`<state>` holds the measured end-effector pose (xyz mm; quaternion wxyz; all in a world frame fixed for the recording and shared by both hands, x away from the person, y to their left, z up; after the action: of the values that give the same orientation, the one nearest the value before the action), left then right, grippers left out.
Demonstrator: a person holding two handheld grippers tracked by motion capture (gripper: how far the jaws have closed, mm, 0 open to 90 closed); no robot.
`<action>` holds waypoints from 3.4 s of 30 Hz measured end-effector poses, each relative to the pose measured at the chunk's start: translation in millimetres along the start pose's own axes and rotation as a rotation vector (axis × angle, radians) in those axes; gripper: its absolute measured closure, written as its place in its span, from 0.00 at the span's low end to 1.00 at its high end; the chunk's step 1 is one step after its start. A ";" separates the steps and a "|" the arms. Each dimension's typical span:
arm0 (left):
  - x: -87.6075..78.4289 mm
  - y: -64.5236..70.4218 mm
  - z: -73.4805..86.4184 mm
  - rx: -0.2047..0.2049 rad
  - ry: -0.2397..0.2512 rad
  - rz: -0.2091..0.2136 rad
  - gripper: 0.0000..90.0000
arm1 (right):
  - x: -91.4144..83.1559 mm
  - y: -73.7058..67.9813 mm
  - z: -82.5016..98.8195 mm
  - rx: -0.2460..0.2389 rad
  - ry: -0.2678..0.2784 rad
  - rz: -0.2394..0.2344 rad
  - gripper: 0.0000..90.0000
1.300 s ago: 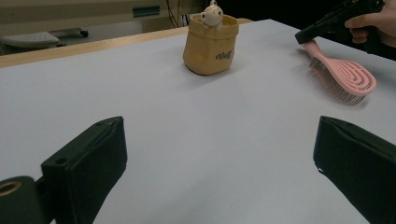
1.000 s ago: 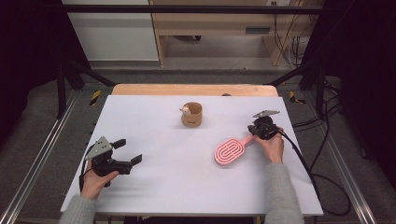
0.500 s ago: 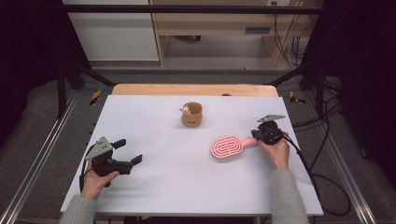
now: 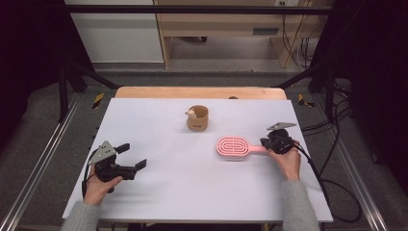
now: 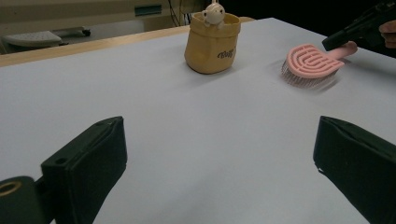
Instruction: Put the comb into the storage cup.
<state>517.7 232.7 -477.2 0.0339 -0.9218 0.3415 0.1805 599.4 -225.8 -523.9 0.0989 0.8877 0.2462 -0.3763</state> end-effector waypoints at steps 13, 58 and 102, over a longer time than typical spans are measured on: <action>-0.3 0.2 -0.2 0.002 0.001 0.000 0.03 | -5.5 -11.5 7.9 -0.014 -0.004 -0.012 1.00; -1.2 1.3 -1.9 0.004 0.009 0.004 0.03 | -23.0 -40.3 29.4 -0.021 -0.006 -0.068 1.00; -0.2 0.9 -1.2 0.005 0.006 0.001 0.03 | -42.3 -45.1 -8.6 -0.016 0.078 -0.078 0.00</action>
<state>517.3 232.0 -475.9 0.0349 -0.9220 0.3426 0.1770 556.4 -199.2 -487.1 0.0816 0.8906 0.2872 -0.3430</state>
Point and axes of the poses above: each handheld gripper's, and its own axes: x roughly forward along the jaws, z roughly out of its underside, y roughly to its right, the point moved 9 cm from there along x, roughly forward along the jaws, and after that the axes turned 3 degrees about -z, right-handed, at the moved point
